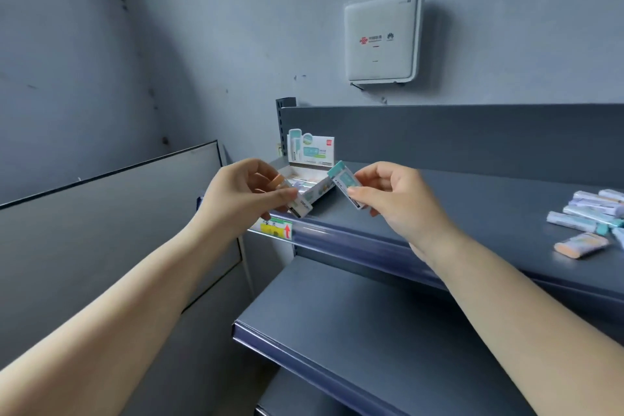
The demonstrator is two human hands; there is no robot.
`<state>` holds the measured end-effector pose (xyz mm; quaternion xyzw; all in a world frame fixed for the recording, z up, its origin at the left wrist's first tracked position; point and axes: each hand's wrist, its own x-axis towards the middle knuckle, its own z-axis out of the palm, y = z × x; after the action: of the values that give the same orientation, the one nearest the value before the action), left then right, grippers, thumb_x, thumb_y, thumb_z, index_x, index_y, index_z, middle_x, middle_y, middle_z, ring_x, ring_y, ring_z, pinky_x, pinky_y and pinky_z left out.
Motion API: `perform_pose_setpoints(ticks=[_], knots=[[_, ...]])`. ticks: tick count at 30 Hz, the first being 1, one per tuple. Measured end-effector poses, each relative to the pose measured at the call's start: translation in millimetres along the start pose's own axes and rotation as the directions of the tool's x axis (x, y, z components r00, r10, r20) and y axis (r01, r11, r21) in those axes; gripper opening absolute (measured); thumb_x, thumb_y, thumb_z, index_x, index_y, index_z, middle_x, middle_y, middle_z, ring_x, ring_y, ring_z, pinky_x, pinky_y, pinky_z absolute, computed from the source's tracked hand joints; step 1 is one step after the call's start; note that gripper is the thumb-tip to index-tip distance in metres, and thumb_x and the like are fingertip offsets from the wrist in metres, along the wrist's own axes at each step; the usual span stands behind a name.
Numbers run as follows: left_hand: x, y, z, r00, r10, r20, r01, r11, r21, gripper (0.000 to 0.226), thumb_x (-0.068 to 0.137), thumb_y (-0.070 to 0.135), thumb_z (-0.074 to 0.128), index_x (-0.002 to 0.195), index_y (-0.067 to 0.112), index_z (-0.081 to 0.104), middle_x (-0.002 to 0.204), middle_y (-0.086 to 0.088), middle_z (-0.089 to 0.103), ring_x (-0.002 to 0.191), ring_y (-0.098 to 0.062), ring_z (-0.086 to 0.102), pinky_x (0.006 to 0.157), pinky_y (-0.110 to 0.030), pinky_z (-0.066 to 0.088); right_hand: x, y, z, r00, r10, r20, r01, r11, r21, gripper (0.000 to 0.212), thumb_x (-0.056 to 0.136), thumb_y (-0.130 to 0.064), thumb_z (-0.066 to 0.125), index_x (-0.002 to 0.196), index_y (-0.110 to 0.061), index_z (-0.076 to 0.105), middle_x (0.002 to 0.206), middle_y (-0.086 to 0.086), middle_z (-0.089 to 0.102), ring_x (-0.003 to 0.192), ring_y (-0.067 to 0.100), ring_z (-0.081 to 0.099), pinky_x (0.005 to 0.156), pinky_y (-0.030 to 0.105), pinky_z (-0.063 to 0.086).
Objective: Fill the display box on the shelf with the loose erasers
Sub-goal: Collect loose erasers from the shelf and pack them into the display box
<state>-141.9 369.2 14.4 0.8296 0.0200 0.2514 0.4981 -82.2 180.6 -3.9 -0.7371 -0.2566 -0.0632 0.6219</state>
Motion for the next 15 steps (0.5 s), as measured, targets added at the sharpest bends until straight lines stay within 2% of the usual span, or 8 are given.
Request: perform_pose_setpoints(ticks=[3,6,10,13,15], knots=[[12.3,-20.4,-22.8,1.000,-0.011,0.002,0.011,1.000,-0.015,0.019,0.072,0.012,0.076,0.080,0.007,0.060,0.076,-0.008,0.073,0.055,-0.010,0.067,0.055,-0.027,0.052,17.0,2.3,22.8,1.000,0.000,-0.016,-0.001,0.999,-0.033,0.013,0.080,-0.012,0.067,0.076,-0.024,0.062,0.076,-0.005,0.068,0.060,0.002,0.056,0.060,0.018,0.042],[23.5,-37.2,-38.3,1.000,-0.014,0.001,0.014,0.999,-0.036,0.018,0.073,0.011,0.075,0.081,0.007,0.060,0.078,-0.011,0.072,0.051,-0.008,0.064,0.048,-0.020,0.051,35.6,4.2,36.6,1.000,-0.003,-0.021,0.002,0.997,-0.078,0.016,0.080,-0.010,0.067,0.076,-0.024,0.062,0.078,-0.003,0.067,0.065,0.007,0.057,0.062,0.021,0.043],[42.2,-56.8,-49.7,1.000,-0.006,0.002,0.006,0.998,-0.067,0.016,0.076,0.008,0.072,0.089,0.007,0.063,0.073,-0.005,0.069,0.040,-0.004,0.057,0.046,-0.015,0.049,59.4,11.0,48.6,1.000,-0.005,-0.010,0.004,0.988,-0.155,0.015,0.080,-0.010,0.068,0.078,-0.023,0.062,0.086,0.003,0.069,0.072,0.011,0.058,0.068,0.027,0.048],[61.9,-71.5,-52.7,1.000,0.003,0.003,-0.003,0.997,-0.083,0.013,0.077,0.008,0.071,0.088,0.007,0.065,0.071,-0.005,0.069,0.044,-0.006,0.060,0.047,-0.015,0.049,78.9,17.9,58.2,1.000,0.000,-0.007,-0.001,0.974,-0.225,0.013,0.078,-0.011,0.070,0.077,-0.022,0.062,0.084,0.002,0.069,0.074,0.013,0.059,0.076,0.033,0.050],[78.5,-81.0,-52.4,1.000,0.000,-0.002,0.000,0.996,-0.089,0.012,0.077,0.008,0.071,0.087,0.006,0.065,0.073,-0.007,0.070,0.048,-0.006,0.063,0.047,-0.015,0.050,92.3,21.8,64.6,1.000,-0.003,-0.004,0.001,0.960,-0.280,0.010,0.078,-0.012,0.071,0.079,-0.020,0.064,0.078,-0.003,0.067,0.071,0.011,0.059,0.075,0.031,0.050]])
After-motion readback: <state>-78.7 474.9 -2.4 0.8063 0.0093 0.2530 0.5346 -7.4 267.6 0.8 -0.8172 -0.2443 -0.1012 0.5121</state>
